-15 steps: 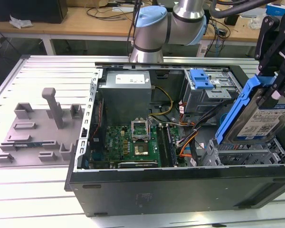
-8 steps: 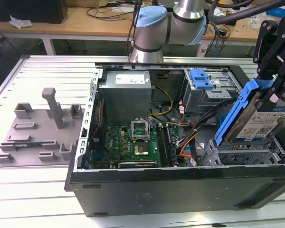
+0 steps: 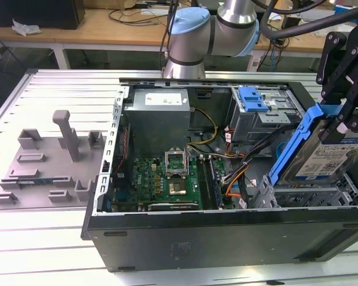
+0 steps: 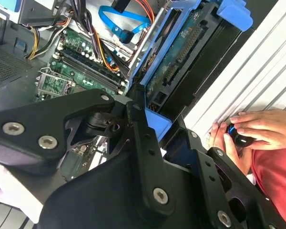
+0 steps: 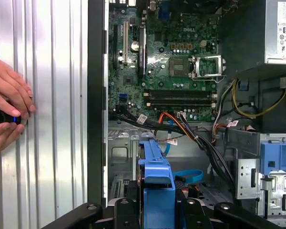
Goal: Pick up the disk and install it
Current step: 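Insert the disk into the insertion slot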
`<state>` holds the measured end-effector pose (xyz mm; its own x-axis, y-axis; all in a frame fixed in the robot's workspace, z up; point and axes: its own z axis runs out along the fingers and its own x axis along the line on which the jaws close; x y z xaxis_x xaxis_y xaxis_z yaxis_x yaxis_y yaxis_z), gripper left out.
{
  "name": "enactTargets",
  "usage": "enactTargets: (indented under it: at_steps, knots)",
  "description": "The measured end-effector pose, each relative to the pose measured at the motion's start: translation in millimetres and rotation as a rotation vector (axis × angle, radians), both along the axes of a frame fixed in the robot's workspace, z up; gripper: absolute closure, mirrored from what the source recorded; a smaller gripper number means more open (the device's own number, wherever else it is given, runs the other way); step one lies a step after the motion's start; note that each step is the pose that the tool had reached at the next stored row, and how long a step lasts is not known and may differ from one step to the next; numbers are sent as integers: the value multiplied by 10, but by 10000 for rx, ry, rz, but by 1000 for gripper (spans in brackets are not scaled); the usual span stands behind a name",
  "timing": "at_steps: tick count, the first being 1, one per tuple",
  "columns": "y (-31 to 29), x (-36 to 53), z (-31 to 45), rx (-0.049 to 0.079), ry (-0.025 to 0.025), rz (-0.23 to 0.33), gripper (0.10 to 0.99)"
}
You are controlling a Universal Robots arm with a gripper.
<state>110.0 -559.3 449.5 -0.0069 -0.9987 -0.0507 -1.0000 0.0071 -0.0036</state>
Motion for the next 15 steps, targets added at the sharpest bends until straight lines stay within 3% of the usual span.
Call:
enactTargets:
  at_steps: [15]
  knots:
    - [-18, 3, -136, 0, 0, 0, 722]
